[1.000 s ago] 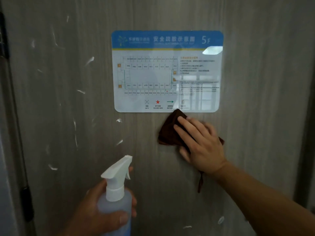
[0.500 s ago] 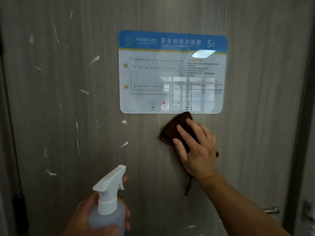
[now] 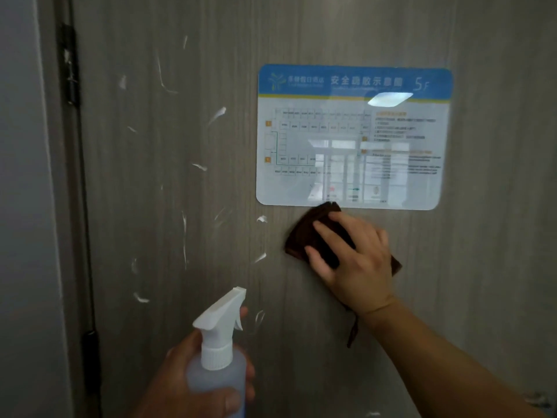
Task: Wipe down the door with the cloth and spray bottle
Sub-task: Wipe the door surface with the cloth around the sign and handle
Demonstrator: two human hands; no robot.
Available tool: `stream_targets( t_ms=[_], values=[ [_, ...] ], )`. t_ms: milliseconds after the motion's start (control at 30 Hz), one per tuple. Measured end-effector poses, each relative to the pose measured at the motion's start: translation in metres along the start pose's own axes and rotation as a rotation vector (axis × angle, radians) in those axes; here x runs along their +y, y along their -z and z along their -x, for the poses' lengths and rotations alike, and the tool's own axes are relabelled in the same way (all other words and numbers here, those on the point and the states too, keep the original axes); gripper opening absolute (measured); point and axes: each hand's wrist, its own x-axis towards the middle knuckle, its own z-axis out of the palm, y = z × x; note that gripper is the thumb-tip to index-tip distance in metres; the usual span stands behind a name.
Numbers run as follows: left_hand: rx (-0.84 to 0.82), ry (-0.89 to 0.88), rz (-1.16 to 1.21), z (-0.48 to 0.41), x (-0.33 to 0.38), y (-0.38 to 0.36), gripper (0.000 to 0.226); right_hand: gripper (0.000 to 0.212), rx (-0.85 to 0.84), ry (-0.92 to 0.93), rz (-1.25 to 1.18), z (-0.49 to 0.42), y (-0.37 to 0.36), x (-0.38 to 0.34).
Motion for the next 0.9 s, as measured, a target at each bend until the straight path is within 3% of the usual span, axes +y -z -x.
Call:
stream_targets(
  t_ms=[67,233,367,500,733,900],
  values=[
    [-0.002,-0.030,-0.013,-0.005,-0.005,0.006,0.080,0.037,-0.028,0.009,-0.034,0.018,-0.006,-0.015],
    [-0.071,-0.041,-0.001,-0.004,0.013,0.002,0.080,0.034,-0.205,0.317,-0.096,0.080,-0.003,-0.032],
    [-0.012,-0.064,0.073,-0.021,0.027,-0.003,0.085,0.032,-0.091,0.196,-0.074,0.025,-0.008,-0.019],
    [-0.021,-0.088,0.074,-0.040,0.043,-0.010,0.069,0.030,0.023,0.046,-0.035,-0.014,-0.016,-0.022],
    [0.016,-0.060,0.060,-0.040,0.037,-0.003,0.065,0.029,-0.097,0.128,-0.055,0.060,-0.007,-0.035],
    [0.049,-0.087,0.082,-0.033,0.039,0.006,0.075,0.031,-0.041,0.106,-0.060,0.000,-0.019,-0.042]
  ],
)
